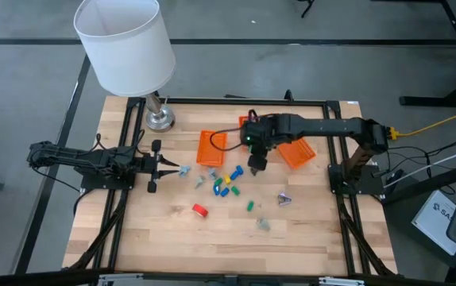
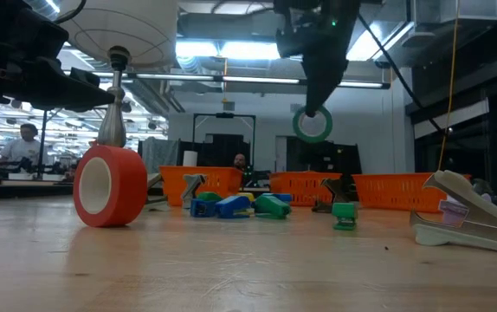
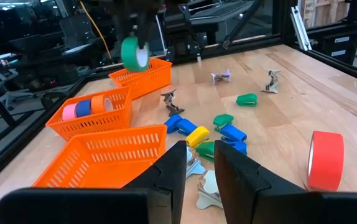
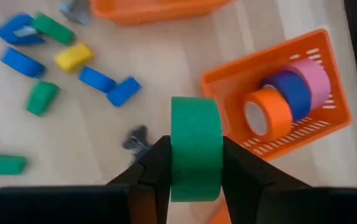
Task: Pick and place Stapler, Stapler remover, tape
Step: Put the green adhesive tape into the middle orange bin
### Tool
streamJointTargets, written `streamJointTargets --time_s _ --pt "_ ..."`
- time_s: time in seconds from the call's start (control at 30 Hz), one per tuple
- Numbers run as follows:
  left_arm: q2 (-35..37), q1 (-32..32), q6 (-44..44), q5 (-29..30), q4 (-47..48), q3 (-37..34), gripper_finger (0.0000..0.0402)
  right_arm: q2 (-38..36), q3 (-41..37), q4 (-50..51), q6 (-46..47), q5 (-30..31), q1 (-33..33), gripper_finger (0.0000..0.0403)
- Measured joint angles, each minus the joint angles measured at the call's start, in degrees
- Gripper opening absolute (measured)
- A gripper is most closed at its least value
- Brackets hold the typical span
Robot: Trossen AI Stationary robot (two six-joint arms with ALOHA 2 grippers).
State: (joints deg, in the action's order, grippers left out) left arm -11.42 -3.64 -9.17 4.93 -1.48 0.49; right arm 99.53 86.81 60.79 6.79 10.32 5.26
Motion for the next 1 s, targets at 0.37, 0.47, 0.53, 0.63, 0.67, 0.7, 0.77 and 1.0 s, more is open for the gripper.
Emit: streamJointTargets --time_s 0.37,0.47,0.53,0.63,0.67,0.7,0.77,1.0 --pt "0.0 0.0 0.0 0.0 0.0 0.0 0.0077 0.0 0.0 -0.9 -16.3 -6.8 10.3 0.0107" --pt "0.0 0.0 0.0 0.0 0.0 0.0 0.0077 0.6 0.0 -1.3 -19.7 -8.9 12.3 0.0107" --pt "0.0 0.0 0.0 0.0 0.0 0.0 0.0079 1.4 0.0 -1.3 -22.1 -9.9 13.2 0.0107" --pt "0.0 0.0 0.0 0.0 0.0 0.0 0.0079 3.2 0.0 -1.2 -24.4 -10.4 14.3 0.0107" --pt "0.0 0.0 0.0 0.0 0.0 0.0 0.0079 3.7 0.0 -1.1 -25.2 -10.5 14.6 0.0107" --pt "0.0 0.0 0.0 0.0 0.0 0.0 0.0078 4.2 0.0 -1.0 -25.4 -10.5 14.7 0.0107" --pt "0.0 0.0 0.0 0.0 0.0 0.0 0.0077 5.0 0.0 -1.0 -25.7 -10.6 15.2 0.0112" --pt "0.0 0.0 0.0 0.0 0.0 0.0 0.0079 7.6 0.0 -1.2 -26.8 -12.0 16.1 0.0134"
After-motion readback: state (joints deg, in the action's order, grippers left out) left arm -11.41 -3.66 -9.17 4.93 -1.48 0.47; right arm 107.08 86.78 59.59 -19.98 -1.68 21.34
